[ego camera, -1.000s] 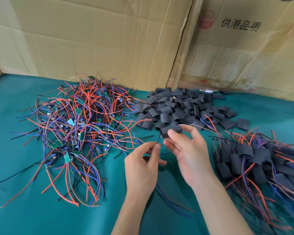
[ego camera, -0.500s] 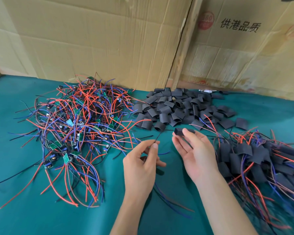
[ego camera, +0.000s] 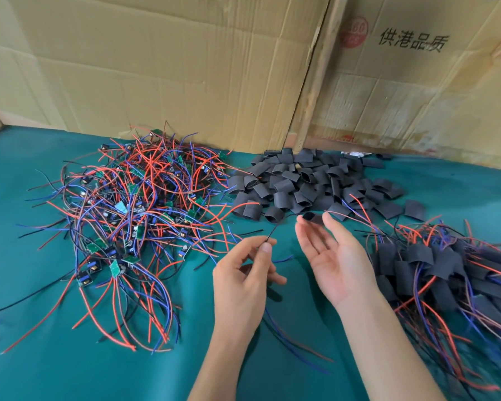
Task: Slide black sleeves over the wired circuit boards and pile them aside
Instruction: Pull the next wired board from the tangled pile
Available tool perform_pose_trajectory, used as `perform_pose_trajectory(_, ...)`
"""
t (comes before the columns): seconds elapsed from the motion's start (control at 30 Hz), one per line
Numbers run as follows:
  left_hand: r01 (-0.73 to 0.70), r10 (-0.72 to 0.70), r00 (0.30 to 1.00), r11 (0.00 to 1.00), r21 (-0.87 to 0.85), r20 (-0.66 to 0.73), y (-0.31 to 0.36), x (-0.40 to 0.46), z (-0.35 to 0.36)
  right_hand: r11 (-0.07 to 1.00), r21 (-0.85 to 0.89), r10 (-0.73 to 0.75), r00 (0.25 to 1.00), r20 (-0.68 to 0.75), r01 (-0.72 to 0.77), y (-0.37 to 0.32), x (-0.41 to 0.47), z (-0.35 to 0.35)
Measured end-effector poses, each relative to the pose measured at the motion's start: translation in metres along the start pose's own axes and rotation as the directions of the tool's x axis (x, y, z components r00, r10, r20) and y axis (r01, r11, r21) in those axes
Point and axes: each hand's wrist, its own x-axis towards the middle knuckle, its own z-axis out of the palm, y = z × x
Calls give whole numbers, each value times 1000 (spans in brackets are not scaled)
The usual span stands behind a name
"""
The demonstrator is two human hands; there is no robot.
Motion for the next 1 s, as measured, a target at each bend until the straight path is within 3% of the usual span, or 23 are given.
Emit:
perform_pose_trajectory(0.17,-12,12,1000,1000,-11,11,2,-1,0,997,78,4,999,-33,-2,1,1,1)
perform_pose_trajectory(0.33,-14,14,1000,1000,0,20,1,-1,0,996,79,37,993,108,-46,1,-5,7)
perform_pose_trajectory(0.5,-14,13,999,999,34,30,1,-1,-1,996,-57,76,972,222,-64,7,-11,11)
perform_pose_trajectory(0.63,1,-2,1000,998,62,24,2,-1,0,953,-304,102,932,347,9,12,-13,9)
perform_pose_trajectory(0.8,16,-19,1000,991,129,21,2,-2,-1,881,-467,122,913,389,81,12,-12,6)
perform_pose_trajectory(1.0,30,-39,998,982,188,49,2,-3,1,795,-565,31,917,398,219,7,-9,-1)
